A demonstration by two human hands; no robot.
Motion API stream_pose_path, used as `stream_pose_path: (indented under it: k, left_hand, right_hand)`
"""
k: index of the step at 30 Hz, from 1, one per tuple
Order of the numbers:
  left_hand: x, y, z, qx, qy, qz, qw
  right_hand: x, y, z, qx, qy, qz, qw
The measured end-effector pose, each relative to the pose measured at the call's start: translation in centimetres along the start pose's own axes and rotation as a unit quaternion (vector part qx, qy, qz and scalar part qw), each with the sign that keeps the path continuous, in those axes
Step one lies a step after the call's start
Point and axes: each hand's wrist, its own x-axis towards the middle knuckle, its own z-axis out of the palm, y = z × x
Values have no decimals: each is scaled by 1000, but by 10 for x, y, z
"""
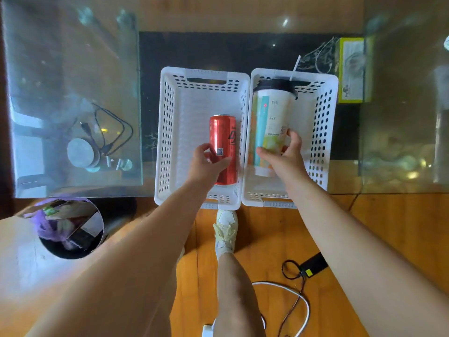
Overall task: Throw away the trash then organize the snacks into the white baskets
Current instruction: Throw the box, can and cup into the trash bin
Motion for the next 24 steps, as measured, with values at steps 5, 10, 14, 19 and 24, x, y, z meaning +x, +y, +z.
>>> stream_pose_path:
  k: [5,10,14,19,24]
  left_hand:
    - [0,3,-4,8,-4,15,1000]
    - [-23,12,-23,-65,-40,14,997]
    - [-58,9,-56,-106,-76,38,991]
    - [-112,-16,-114,-164,-89,51,981]
    - [-144,-56,-172,-283,1,8,959]
  right_hand:
    - [-3,1,1,15,10,-9,1000]
    - [-25,-7,-8,28,21,-35,999]
    - [-59,-18,-15,13,39,-68,997]
    - [-109,-25,10,12,-74,-77,994]
    - [-153,-20,75,-65,-222,-51,971]
